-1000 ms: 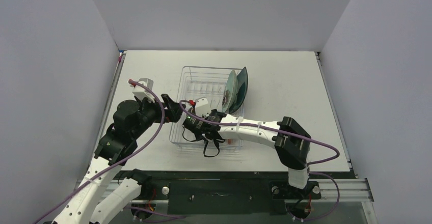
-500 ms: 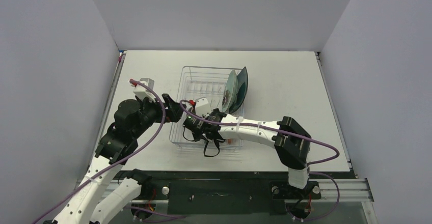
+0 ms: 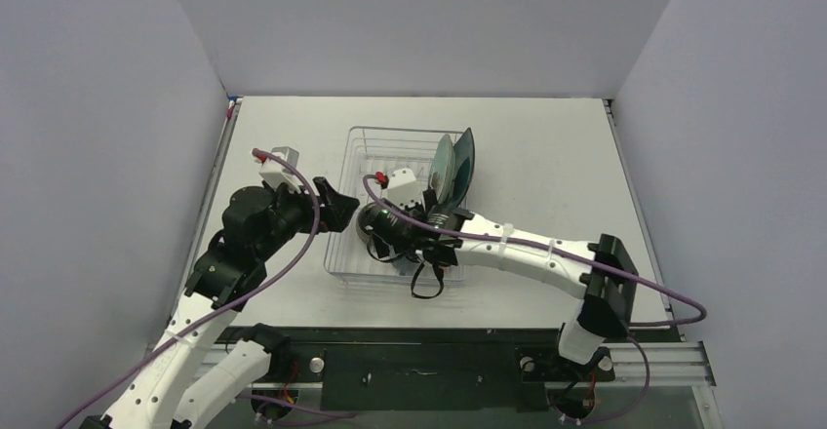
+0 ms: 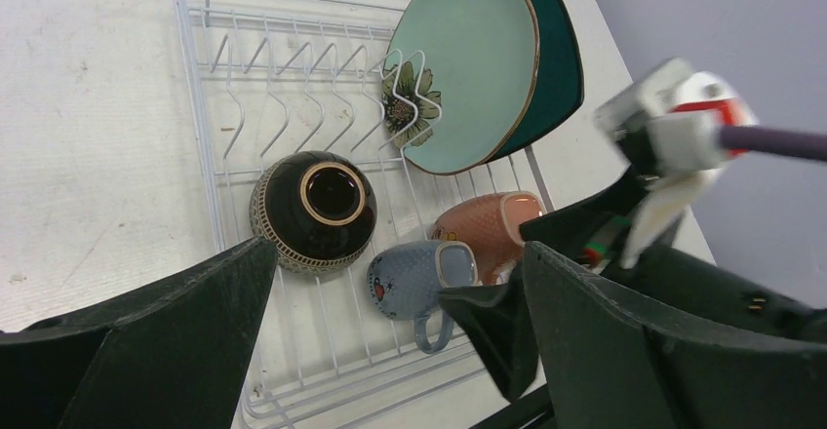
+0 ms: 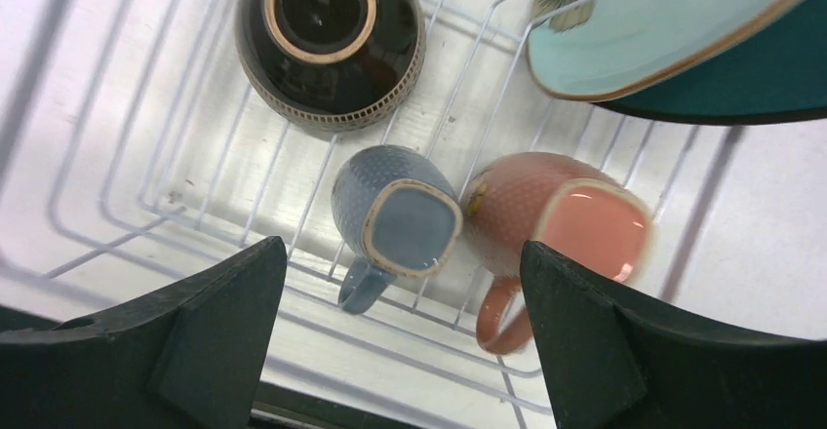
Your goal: Load the mixed dishes into the dish rack
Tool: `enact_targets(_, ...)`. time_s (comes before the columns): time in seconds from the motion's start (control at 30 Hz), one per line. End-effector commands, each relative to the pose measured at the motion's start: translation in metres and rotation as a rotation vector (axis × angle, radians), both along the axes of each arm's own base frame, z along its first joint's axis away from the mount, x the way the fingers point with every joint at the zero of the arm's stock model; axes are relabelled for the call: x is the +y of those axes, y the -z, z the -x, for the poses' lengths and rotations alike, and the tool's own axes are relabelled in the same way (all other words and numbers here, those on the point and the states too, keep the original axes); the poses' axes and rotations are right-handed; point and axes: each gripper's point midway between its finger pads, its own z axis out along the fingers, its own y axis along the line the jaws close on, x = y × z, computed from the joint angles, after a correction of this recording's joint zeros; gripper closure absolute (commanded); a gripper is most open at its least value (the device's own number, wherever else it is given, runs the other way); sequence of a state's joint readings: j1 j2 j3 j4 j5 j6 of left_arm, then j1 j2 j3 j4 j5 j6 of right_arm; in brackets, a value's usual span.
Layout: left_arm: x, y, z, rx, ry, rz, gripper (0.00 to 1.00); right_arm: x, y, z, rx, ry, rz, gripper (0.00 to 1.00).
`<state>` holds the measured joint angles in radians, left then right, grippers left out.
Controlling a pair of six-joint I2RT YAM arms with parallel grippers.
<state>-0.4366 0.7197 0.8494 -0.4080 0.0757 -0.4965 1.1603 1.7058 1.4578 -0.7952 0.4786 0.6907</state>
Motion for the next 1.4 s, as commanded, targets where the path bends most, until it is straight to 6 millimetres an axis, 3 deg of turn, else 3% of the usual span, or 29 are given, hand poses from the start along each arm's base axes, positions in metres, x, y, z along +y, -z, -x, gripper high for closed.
enact_targets(0.0, 0.0, -0.04, -0.005, -0.089, -0.01, 0.042, 0.04, -0.015, -0.076, -0.005, -0.143, 0.017, -0.121, 0.15)
enact_targets(0.07, -0.001, -0.043, -0.006, -0.093, -0.011, 0.049, 0.03, -0.024, -0.096, -0.004, -0.183, 0.011, -0.154, 0.14)
enact_targets(0.17, -0.004, -0.042, -0.008, -0.084, -0.006, 0.063, 0.04, -0.028, -0.095, -0.005, -0.185, 0.011, -0.159, 0.14)
enact_targets(0.4, -0.013, -0.033, -0.011, -0.046, 0.016, 0.088, 0.04, -0.003, -0.053, 0.01, -0.087, -0.014, -0.154, 0.22)
enact_targets(0.83, -0.009, -0.028, -0.006, -0.048, 0.013, 0.079, 0.04, 0.008, 0.014, 0.005, -0.003, -0.005, -0.05, 0.2)
enact_targets(1.03, -0.009, -0.027, -0.006, -0.049, 0.013, 0.072, 0.04, 0.008, 0.028, 0.001, 0.005, 0.002, -0.029, 0.29)
enact_targets(1.37, -0.008, -0.025, -0.006, -0.05, 0.011, 0.063, 0.04, 0.006, 0.049, -0.011, 0.022, 0.021, -0.011, 0.31)
